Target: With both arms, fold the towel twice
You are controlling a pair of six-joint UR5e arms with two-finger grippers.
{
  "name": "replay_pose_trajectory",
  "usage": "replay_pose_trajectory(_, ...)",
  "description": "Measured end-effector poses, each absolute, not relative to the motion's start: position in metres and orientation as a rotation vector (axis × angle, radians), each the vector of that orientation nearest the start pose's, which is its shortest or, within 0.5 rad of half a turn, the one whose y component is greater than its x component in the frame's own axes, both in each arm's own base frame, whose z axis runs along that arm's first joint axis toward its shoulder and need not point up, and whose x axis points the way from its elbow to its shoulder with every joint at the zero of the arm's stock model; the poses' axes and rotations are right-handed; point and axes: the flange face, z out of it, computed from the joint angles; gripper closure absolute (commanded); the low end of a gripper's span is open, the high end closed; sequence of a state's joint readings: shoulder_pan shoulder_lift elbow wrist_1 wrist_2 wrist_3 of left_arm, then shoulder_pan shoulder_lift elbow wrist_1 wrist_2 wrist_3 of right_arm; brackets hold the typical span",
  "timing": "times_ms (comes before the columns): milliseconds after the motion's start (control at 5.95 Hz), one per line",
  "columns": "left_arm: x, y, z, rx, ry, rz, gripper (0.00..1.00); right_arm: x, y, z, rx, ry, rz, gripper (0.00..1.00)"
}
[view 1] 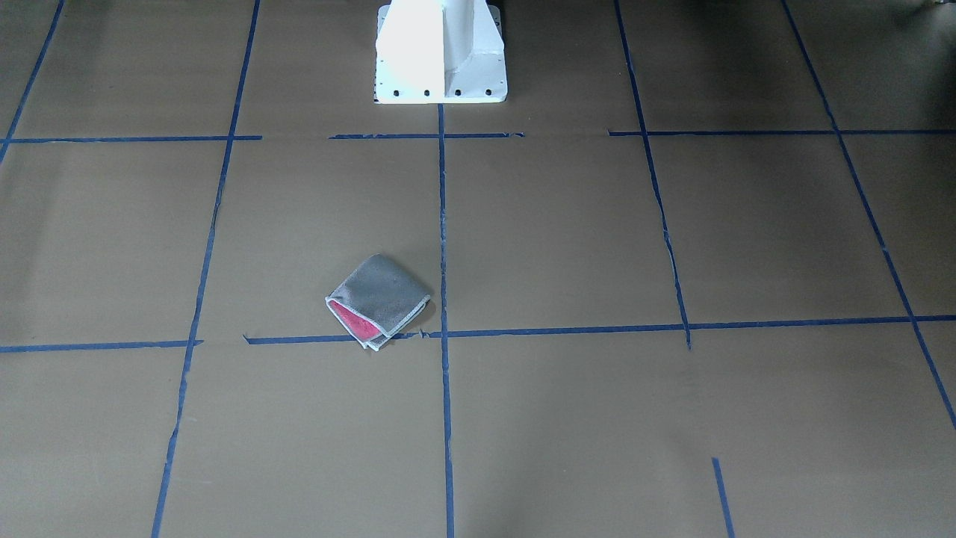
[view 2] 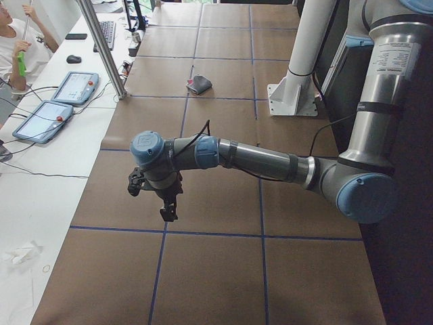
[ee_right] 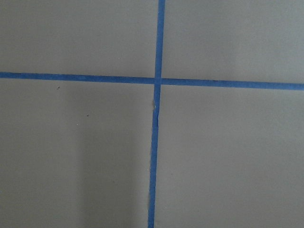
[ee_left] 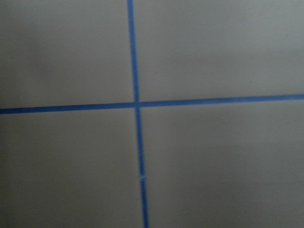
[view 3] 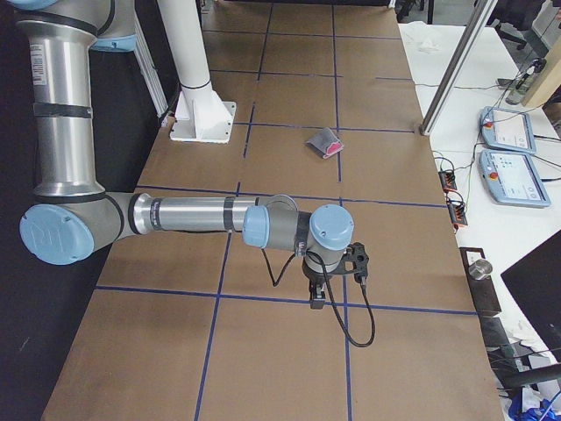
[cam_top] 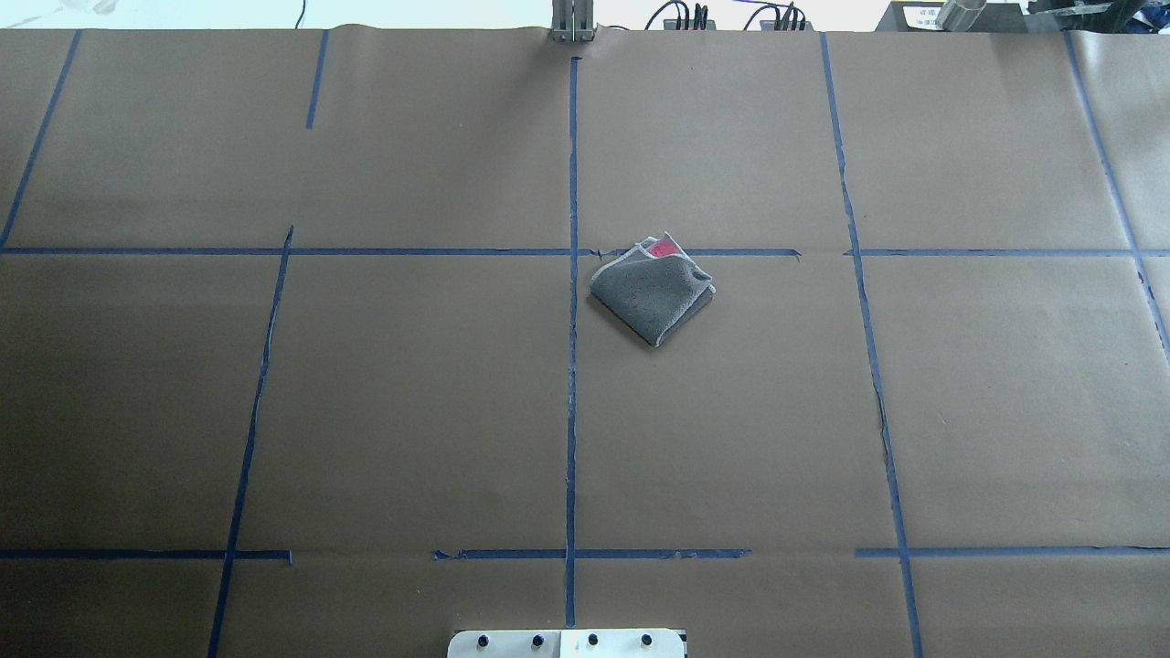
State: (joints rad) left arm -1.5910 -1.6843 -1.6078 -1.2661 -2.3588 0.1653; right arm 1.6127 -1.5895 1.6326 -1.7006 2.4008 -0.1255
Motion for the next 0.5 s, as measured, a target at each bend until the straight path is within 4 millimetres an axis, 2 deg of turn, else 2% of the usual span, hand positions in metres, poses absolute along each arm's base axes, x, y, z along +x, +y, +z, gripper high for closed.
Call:
replay_pose_trajectory(168,-0.077,-0.501,0.644,-0.093,0.801,0.066,0.0,0.077,-0.465,0.652,-0.022,-0.868,-0.035,0.0)
replay_pose_trajectory(336,-0.078,-0.483,0.667,-0.086,0.801,0.064,0.0,0.076,-0.459,0.657,-0.025,-0.882,-0.031,0.0)
replay_pose_trajectory(504,-0.078,-0.473,0.678,-0.072,0.8,0.065,0.0,0.076,-0.456,0.661,-0.028,-0.885,-0.03,0.0)
